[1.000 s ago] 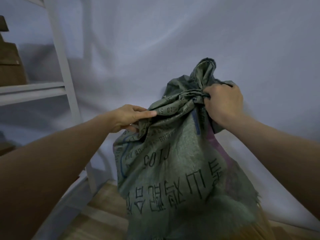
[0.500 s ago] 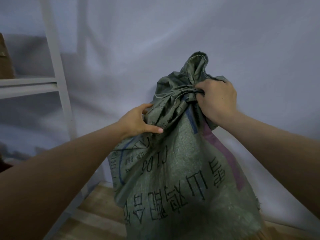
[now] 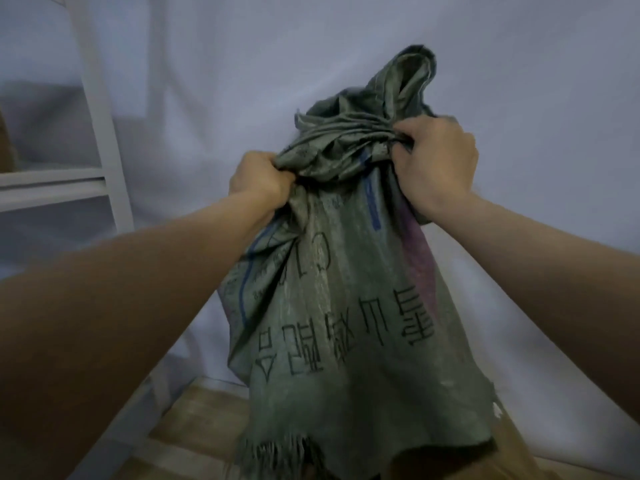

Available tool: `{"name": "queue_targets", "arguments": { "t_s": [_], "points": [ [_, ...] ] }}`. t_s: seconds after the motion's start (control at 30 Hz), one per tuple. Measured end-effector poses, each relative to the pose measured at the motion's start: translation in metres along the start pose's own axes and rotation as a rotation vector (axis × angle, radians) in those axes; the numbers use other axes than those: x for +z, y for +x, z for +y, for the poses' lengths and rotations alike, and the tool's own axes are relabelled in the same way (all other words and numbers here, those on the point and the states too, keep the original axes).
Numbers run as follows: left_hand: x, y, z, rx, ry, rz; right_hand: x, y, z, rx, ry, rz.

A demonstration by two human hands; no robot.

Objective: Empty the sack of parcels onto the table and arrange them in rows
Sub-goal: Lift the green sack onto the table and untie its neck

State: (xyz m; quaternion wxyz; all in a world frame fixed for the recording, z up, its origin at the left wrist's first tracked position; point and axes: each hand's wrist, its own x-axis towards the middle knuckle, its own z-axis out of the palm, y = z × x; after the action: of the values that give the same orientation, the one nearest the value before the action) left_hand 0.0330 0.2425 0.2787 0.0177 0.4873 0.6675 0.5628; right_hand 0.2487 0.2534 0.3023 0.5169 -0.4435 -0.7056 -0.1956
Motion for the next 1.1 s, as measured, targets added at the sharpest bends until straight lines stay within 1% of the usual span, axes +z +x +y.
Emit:
{"name": "queue_targets", "arguments": {
  "t_s": [0.07,0.1,0.13,0.2,0.23,0.27,0.33,0.37,0.43,0.47,0.5,0.53,0.6,0.63,0.67,0.77,0.8,0.87,0.93,1.0,1.1],
  "points": [
    [0.001,-0.006,0.0,0.027,0.026,0.062,0.001,-0.004,0.001,0.007,0.038,0.019],
    [0.003,-0.013,-0.007,0.034,0.078,0.055,0.004,-0.009,0.004,-0.002,0.046,0.002],
    [0.007,-0.021,-0.016,0.038,0.153,0.006,0.007,-0.017,0.008,-0.021,0.032,-0.031],
    [0.013,-0.038,-0.035,0.024,0.298,-0.146,0.014,-0.031,0.016,-0.069,-0.049,-0.137],
    [0.014,-0.042,-0.041,0.005,0.345,-0.199,0.016,-0.036,0.019,-0.079,-0.083,-0.188],
    [0.013,-0.041,-0.042,-0.005,0.354,-0.214,0.016,-0.037,0.02,-0.074,-0.093,-0.214],
    [0.008,-0.033,-0.033,0.008,0.316,-0.172,0.013,-0.032,0.017,-0.05,-0.056,-0.174],
    [0.006,-0.028,-0.024,0.023,0.281,-0.119,0.009,-0.027,0.013,-0.043,-0.025,-0.119],
    [0.003,-0.023,-0.01,0.058,0.199,0.044,0.001,-0.018,0.007,-0.043,0.055,-0.011],
    [0.003,-0.022,-0.009,0.066,0.182,0.107,-0.001,-0.016,0.006,-0.045,0.078,0.016],
    [0.004,-0.023,-0.012,0.066,0.204,0.109,-0.001,-0.015,0.007,-0.056,0.07,0.012],
    [0.006,-0.024,-0.018,0.058,0.253,0.029,0.001,-0.017,0.009,-0.075,0.03,-0.026],
    [0.009,-0.028,-0.033,-0.003,0.304,-0.245,0.006,-0.023,0.016,-0.106,-0.068,-0.145],
    [0.007,-0.029,-0.038,-0.039,0.261,-0.356,0.007,-0.026,0.02,-0.101,-0.088,-0.189],
    [0.004,-0.029,-0.039,-0.063,0.189,-0.431,0.007,-0.028,0.023,-0.084,-0.086,-0.214],
    [-0.012,-0.027,-0.034,-0.091,-0.013,-0.63,0.003,-0.03,0.027,-0.035,-0.076,-0.225],
    [-0.017,-0.028,-0.034,-0.08,-0.029,-0.657,0.002,-0.031,0.028,-0.024,-0.082,-0.23],
    [-0.024,-0.031,-0.04,-0.007,0.038,-0.608,0.001,-0.034,0.03,0.007,-0.085,-0.239],
    [-0.026,-0.036,-0.046,0.067,0.204,-0.553,0.001,-0.035,0.028,0.042,-0.074,-0.246],
    [-0.022,-0.04,-0.048,0.097,0.337,-0.562,0.0,-0.033,0.023,0.06,-0.058,-0.236],
    [-0.013,-0.042,-0.047,0.077,0.325,-0.592,-0.004,-0.028,0.011,0.037,-0.041,-0.194]
  ]
}}
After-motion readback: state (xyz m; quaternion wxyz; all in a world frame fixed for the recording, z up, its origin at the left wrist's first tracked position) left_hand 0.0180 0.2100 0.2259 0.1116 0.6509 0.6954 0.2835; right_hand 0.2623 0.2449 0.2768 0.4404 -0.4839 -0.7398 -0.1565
